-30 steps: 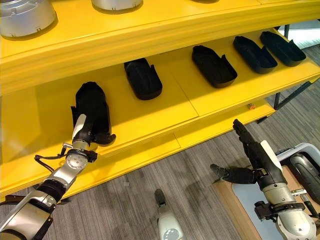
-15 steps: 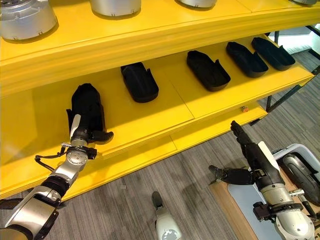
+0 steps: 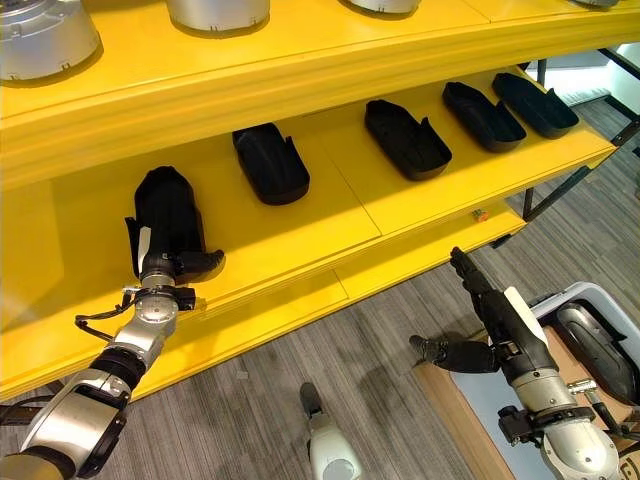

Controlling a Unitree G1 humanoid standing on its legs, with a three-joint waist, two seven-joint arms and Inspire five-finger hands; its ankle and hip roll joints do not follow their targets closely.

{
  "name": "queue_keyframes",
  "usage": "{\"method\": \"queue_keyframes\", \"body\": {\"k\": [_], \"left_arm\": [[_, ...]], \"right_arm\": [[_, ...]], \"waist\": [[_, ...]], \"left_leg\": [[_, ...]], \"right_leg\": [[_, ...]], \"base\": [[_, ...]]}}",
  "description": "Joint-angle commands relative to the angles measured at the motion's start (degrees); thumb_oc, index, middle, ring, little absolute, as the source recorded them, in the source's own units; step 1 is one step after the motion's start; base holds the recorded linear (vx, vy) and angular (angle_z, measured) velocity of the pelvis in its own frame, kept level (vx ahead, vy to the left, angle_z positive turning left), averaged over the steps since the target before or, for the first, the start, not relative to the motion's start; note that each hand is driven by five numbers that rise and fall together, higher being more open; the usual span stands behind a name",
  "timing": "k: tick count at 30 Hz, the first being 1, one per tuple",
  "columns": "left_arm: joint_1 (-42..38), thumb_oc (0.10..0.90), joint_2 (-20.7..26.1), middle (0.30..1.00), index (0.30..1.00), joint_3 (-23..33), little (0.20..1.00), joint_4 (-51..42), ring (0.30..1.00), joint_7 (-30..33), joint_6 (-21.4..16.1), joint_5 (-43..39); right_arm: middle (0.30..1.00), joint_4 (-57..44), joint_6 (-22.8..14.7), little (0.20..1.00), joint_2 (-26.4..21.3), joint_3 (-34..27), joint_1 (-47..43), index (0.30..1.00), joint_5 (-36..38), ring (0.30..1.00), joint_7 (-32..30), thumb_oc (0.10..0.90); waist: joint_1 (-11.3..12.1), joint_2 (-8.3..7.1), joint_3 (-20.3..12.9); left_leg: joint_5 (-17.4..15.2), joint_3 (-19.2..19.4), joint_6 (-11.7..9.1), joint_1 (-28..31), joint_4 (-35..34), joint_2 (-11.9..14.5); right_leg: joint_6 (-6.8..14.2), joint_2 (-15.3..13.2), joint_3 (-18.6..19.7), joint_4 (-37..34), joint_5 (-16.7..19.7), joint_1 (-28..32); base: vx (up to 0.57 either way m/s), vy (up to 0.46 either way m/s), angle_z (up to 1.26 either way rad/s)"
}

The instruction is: Move parts from the plastic box to the shelf.

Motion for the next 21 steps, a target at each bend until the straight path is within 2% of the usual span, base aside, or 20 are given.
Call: {"method": "queue_keyframes", "body": {"k": [1,21], "left_arm": [[-9.8,0.900,1.4,1.000,1.000,5.5,1.000,0.7,1.000,2.2,-4.3,-2.9],[-10.4,0.900,-0.6,1.000,1.000,9.5,1.000,-0.4,1.000,5.5,-6.5,-9.3]], "right_arm": [[1.000,-6.1,-4.2,1.000,-4.4,-4.2,-3.1,1.000,0.4,1.000,-3.1,0.900],[1.000,-6.4,-4.3,1.000,-5.5,-3.3,-2.3,1.000,0.3,1.000,-4.2,0.900]], "waist": [[-0.6,0.19,0.8],[-0.8,-0.80,0.8]], "left_leg": [[8.8,-1.0,-4.2,-0.8,1.0,10.0],[9.0,-0.5,-4.2,-0.3,0.8,10.2]], "right_leg": [[6.0,-3.8,4.1,5.5,-2.6,-2.1],[5.8,-3.2,5.0,6.0,-2.7,-2.9]], "base": [[0.00,0.000,0.00],[0.00,-0.002,-0.01]]}}
